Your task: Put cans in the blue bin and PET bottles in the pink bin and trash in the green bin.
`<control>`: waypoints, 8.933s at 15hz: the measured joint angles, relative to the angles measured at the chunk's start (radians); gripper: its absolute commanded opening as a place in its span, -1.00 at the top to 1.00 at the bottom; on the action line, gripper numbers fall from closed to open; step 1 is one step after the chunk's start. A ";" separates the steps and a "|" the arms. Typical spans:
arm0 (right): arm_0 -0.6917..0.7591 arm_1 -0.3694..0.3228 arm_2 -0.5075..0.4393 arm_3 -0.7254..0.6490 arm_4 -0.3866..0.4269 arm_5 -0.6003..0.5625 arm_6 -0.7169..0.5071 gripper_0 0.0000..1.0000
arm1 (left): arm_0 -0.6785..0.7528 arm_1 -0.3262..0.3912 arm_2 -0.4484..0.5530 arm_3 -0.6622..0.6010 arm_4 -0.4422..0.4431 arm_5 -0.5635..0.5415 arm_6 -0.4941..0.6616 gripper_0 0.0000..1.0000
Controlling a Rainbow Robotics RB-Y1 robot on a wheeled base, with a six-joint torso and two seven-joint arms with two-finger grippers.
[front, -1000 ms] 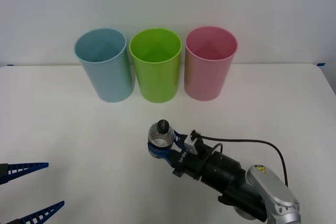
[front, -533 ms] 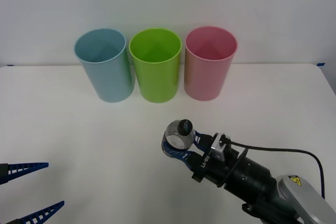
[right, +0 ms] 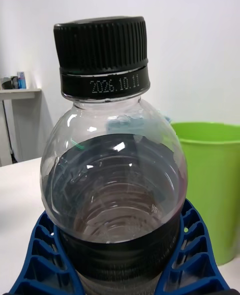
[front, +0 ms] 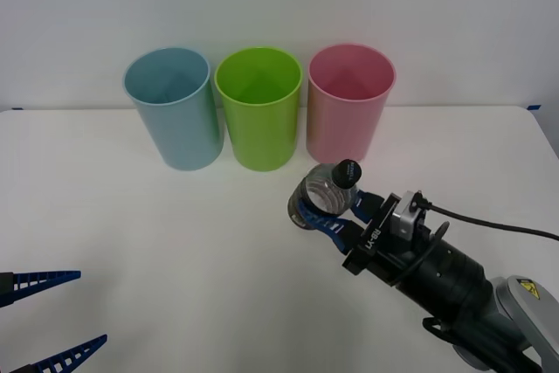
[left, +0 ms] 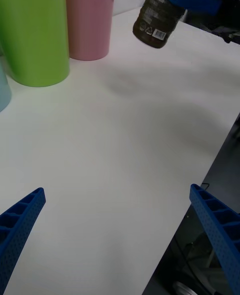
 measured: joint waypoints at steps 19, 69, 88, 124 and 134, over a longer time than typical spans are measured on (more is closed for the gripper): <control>-0.246 0.038 -0.136 -0.205 0.343 0.309 -0.567 1.00 | 0.000 0.000 0.000 0.000 0.000 0.000 0.000 -1.00; -0.571 0.070 -0.158 0.272 0.741 0.529 -0.741 -1.00 | 0.000 0.000 0.000 0.000 0.000 0.000 0.000 -1.00; -0.601 0.055 -0.158 0.226 0.706 0.481 -0.758 -1.00 | 0.000 0.000 0.000 0.000 0.000 0.000 0.000 -1.00; 0.093 -0.006 -0.503 -0.088 0.375 -0.655 -0.464 -1.00 | 0.000 0.000 0.000 0.000 0.000 0.000 0.000 -1.00; 0.137 -0.007 -0.502 -0.093 0.411 -0.680 -0.448 -1.00 | 0.000 0.000 0.000 0.000 0.000 0.000 0.000 -1.00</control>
